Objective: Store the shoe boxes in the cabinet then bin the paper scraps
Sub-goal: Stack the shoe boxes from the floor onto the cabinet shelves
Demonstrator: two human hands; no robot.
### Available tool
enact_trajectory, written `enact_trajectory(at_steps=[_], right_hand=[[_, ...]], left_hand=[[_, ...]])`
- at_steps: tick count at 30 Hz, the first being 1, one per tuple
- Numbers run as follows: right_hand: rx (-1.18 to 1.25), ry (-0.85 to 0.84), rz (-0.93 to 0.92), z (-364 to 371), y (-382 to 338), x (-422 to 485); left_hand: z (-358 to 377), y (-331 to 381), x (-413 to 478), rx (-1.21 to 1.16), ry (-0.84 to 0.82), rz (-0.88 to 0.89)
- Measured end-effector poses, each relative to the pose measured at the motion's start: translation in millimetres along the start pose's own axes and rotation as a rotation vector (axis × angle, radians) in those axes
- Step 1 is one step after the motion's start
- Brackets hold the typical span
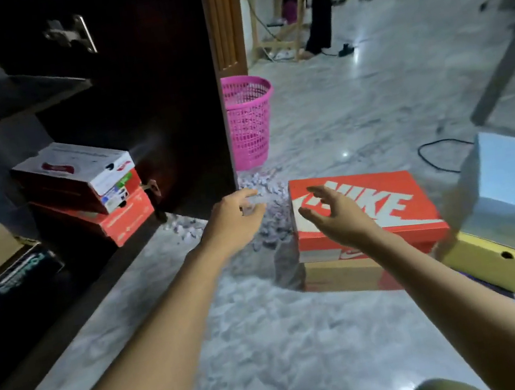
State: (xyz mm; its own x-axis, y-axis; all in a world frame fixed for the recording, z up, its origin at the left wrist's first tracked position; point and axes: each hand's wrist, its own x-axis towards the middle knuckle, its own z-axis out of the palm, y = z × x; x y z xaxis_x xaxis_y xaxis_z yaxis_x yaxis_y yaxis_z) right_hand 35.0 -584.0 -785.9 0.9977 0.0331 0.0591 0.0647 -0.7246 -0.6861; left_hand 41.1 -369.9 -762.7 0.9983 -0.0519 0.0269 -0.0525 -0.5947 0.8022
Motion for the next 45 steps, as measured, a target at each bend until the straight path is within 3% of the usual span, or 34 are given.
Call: enact_trajectory(at_steps=[11,15,23,30,36,40,45], right_hand=[[-0.247,0.053,0.337,-23,120,15],[-0.318,0.108,0.377,-31,168,19],[-0.484,0.095,0.482,-44,216,26],[-0.37,0.135,0.595,-48,219,20],[-0.077,0.36,0.547,-35,233,-14],[0.182,0.327,0.437,-24,241,-32],[0.283,0.329,0.358,-25,235,-43]], left_hand=[[152,-34,61,-0.009,-0.23,-0.077],[195,-50,67,0.004,-0.151,-0.115],[207,-61,80,0.005,-0.191,-0.146],[206,-57,56,-0.051,-0.093,-0.16],[181,-76,22,0.194,0.145,-0.092],[179,-78,26,0.121,0.072,-0.139],[175,-80,28,0.047,0.007,-0.175]])
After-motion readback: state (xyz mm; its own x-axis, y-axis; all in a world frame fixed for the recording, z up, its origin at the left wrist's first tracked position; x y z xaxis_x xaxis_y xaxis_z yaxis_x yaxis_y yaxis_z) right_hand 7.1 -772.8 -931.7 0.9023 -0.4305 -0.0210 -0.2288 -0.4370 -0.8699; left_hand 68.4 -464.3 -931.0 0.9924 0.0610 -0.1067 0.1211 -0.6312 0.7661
